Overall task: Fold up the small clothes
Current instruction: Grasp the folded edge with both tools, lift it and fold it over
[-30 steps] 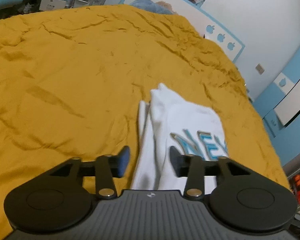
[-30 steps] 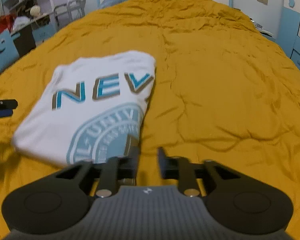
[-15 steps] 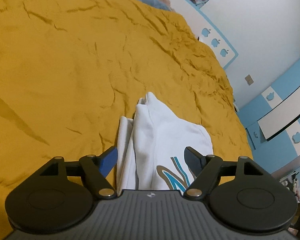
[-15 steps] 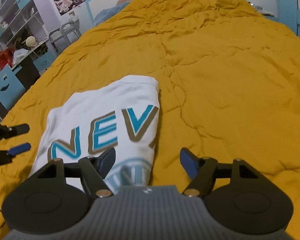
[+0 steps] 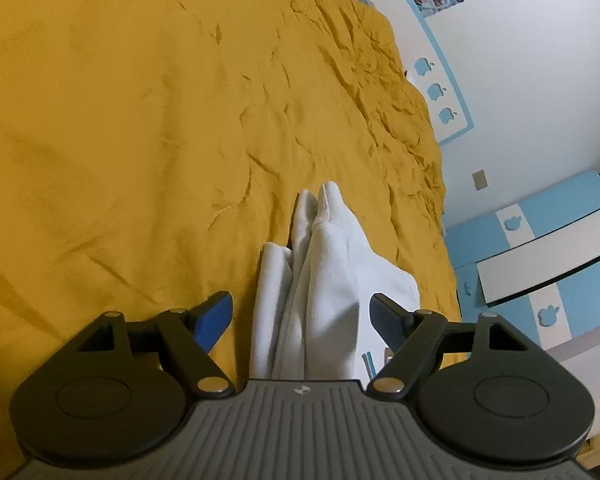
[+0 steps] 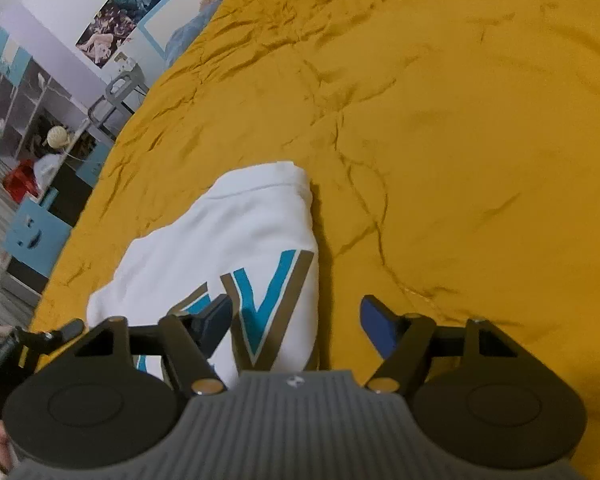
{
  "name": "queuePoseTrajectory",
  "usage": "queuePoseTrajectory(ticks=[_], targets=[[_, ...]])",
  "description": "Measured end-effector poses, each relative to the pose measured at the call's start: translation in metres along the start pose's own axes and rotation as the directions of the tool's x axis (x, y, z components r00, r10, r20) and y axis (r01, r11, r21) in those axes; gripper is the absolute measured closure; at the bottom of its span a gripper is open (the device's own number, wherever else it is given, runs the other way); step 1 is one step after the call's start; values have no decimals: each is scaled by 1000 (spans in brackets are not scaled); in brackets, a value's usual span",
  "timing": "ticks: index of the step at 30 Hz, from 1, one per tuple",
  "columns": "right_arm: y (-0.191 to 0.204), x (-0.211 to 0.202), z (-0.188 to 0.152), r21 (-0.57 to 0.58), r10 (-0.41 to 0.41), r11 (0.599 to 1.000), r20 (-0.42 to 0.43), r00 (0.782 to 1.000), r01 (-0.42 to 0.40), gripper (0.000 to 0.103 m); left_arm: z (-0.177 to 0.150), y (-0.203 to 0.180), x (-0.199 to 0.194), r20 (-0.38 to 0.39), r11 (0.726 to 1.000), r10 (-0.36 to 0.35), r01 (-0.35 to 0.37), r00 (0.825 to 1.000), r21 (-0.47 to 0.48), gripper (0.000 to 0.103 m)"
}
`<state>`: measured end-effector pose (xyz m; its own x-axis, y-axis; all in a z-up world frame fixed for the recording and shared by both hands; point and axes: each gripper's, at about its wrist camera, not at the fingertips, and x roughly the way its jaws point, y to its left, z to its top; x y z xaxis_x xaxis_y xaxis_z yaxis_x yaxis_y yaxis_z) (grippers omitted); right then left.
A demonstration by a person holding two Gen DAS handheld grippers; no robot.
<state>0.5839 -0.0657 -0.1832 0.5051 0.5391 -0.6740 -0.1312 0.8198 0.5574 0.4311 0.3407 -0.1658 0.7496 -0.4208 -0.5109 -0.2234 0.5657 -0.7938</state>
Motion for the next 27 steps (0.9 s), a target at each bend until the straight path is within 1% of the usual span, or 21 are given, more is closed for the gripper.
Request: queuePoseTrajectory(ticks=[1,2,3,4,6,7,8,9,10,12,14,16,19,20,23,27], targets=[[-3,5,1,16,15,1000,-4,1000,-15,40,0,0,4,-1,1000,-2,2,1000,3,13],[-5,10,2,36,31,999,-5,1000,-30,42,0,0,7,-6,1000,-7,7,1000,9,17],[-9,14,3,57,46,997,-4,999,-46,47,0,0,11,-12,1000,-8,8,1000,17,21],[-12,19,4,80,60,995,-3,998,-60,48,0,-1,15,-17,1000,-2,2,1000,25,24],[-18,26,6,121,85,989,-2,996,-84,55,0,-2,20,-18,999,23,-23,1000,41,44],[-19,30,8,137,99,986,-1,995,-98,58,0,-2,21,-16,998,37,-36,999,43,50],[-21,33,9,144,108,984,0,994,-107,64,-1,-2,21,-12,998,44,-43,999,44,62],[-20,36,10,148,116,982,1,993,-114,73,-2,-4,21,-11,998,39,-39,999,47,68],[-20,39,10,155,122,981,1,992,-121,75,-3,-6,20,-4,997,47,-47,999,56,69],[-18,41,12,159,112,981,7,994,-111,87,-7,-12,16,15,994,66,-67,998,92,78],[-10,37,12,128,104,986,19,994,-106,91,-11,-24,10,43,987,88,-93,995,131,81],[1,30,13,79,99,992,44,994,-102,93,-18,-39,2,82,975,113,-127,990,184,83],[20,10,14,13,105,994,85,991,-107,94,-33,-65,-12,153,937,156,-195,976,290,83],[27,3,14,-7,110,994,96,989,-110,94,-39,-73,-19,174,930,155,-203,972,306,84],[47,-21,17,-65,121,991,132,984,-113,95,-52,-94,-43,227,927,125,-196,966,320,84],[70,-66,11,-135,156,982,183,971,-133,95,-76,-127,-84,295,908,98,-207,950,364,84]])
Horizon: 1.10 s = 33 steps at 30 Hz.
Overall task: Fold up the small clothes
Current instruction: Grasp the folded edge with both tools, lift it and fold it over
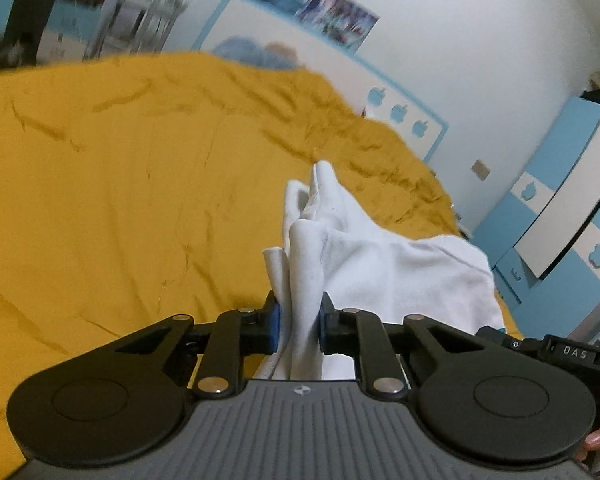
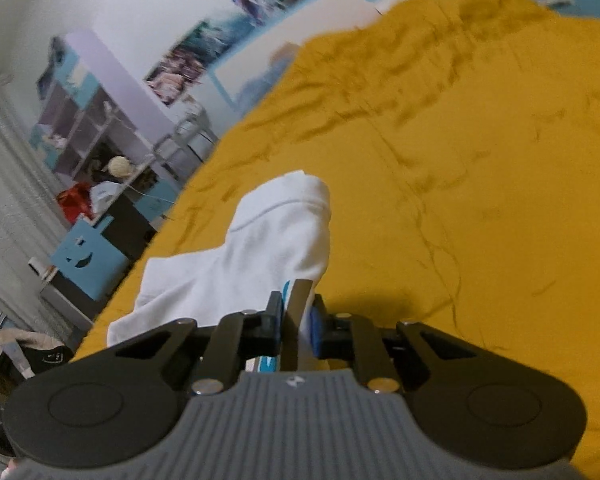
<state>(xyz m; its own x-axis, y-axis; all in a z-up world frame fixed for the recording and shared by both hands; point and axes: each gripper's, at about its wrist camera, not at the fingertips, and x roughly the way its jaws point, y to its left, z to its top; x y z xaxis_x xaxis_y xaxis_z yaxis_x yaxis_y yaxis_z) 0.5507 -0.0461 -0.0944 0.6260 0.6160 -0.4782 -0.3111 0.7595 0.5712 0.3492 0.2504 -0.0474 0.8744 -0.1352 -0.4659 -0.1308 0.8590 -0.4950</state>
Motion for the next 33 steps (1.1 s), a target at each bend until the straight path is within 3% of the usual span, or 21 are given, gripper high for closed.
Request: queuePoseTrajectory(ticks=[10,18,23,28,33], targets=[[61,-136,-15,-153,60,987,110,992,-43,96,-16,-52,-117,126,997,-76,76,989,9,84],[60,-255,-47,-165,54,986,166,985,-26,96,-39,-92,-160,79,984,-177,175,981,27,84],[51,-312,-68,-142,21,990,157,987,2,96,-58,-100,-176,12,977,-214,213,977,18,84],[41,-340,-87,-135,-9,990,131,991,27,96,-72,-96,-171,-54,978,-205,207,977,33,84],[17,-314,-95,-79,-37,996,63,997,42,96,-84,-82,-142,-118,986,-160,163,980,16,85]])
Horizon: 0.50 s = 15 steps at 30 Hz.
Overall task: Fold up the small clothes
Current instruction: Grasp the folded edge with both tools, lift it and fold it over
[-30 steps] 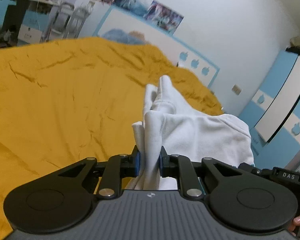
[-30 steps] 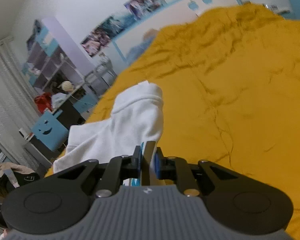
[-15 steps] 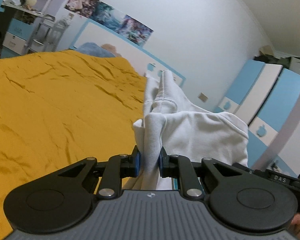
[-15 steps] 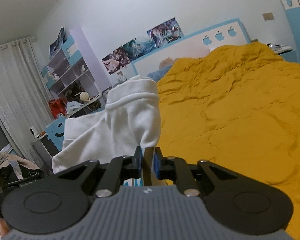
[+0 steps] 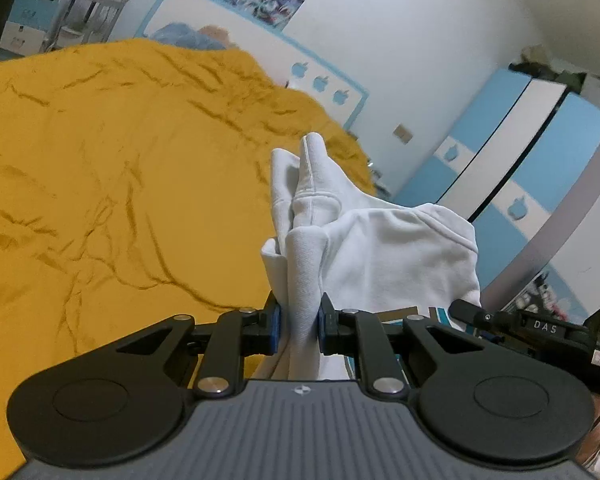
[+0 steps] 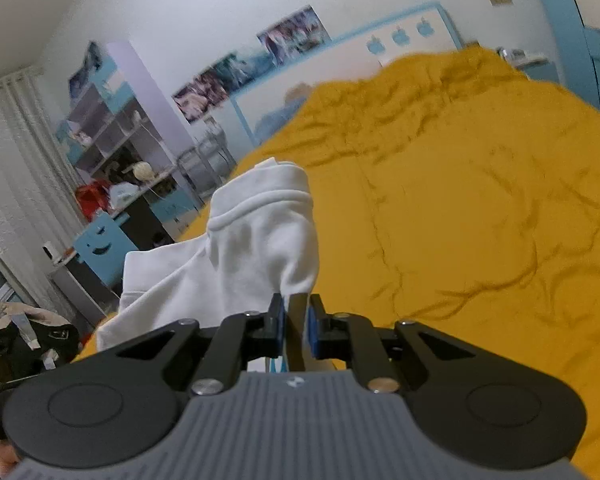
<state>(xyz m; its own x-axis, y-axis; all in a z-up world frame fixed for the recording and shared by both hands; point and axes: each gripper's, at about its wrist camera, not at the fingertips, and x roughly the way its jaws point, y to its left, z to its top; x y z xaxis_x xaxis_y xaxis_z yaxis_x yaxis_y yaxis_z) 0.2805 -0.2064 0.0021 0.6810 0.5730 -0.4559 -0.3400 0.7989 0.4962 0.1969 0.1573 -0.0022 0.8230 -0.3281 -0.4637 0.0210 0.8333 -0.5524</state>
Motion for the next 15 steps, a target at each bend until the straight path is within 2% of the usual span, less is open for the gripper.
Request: queuePoseTrajectory(ticks=[8,15], targets=[[-26,89,3,3,-56,998,-94,994,56,96,4,36,56,-104,997,73,-73,992,0,85],[-50,154,1,19,-109,993,-191,976,114,97,-1,67,101,-214,992,116,-123,970,-21,85]])
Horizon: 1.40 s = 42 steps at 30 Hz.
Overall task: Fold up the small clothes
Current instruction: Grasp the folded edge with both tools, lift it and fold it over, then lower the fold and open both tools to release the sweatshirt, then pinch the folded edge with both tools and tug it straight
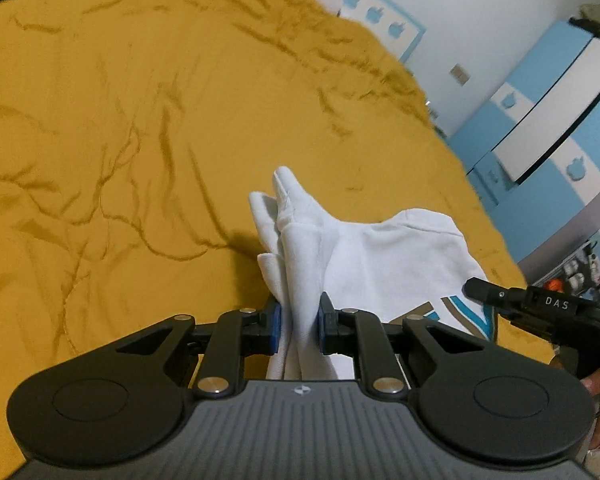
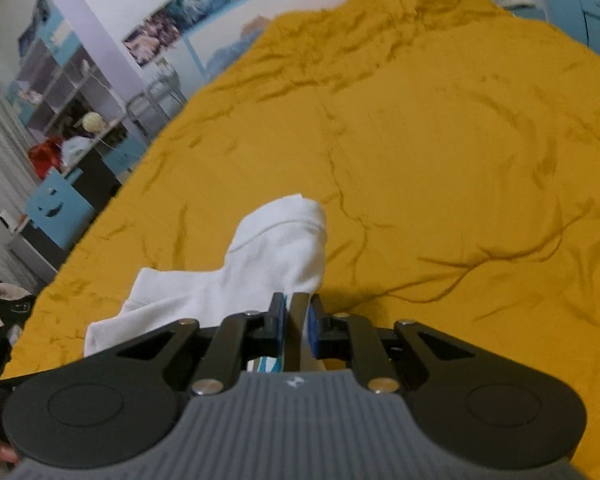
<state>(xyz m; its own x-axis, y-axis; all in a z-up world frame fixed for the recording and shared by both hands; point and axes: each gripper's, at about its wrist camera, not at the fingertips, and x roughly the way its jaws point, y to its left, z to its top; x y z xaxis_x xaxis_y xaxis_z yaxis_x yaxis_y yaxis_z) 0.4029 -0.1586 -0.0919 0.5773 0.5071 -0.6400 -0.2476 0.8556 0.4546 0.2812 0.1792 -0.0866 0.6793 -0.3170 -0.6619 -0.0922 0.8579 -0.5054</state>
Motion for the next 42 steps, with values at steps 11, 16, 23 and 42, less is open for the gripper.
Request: queuePoseTrajectory(ticks=[11,16,23,42], targets=[[-32,59,-8,42,-103,993,-102,989,107,96,-2,20,23,-96,998,68,-66,993,19,75],[-25,48,-6,-12,-163,987,-67,984,163,96,-1,8,13,-68,986,139,-132,988,103,71],[-12,2,-10,-92,-205,975,-18,979,202,91,-5,-14,-16,1,943,264,-259,964,208,72],[41,-120,-109,-394,-163,908,-17,987,143,74,-63,-93,-100,-88,934,57,-22,995,358,72]])
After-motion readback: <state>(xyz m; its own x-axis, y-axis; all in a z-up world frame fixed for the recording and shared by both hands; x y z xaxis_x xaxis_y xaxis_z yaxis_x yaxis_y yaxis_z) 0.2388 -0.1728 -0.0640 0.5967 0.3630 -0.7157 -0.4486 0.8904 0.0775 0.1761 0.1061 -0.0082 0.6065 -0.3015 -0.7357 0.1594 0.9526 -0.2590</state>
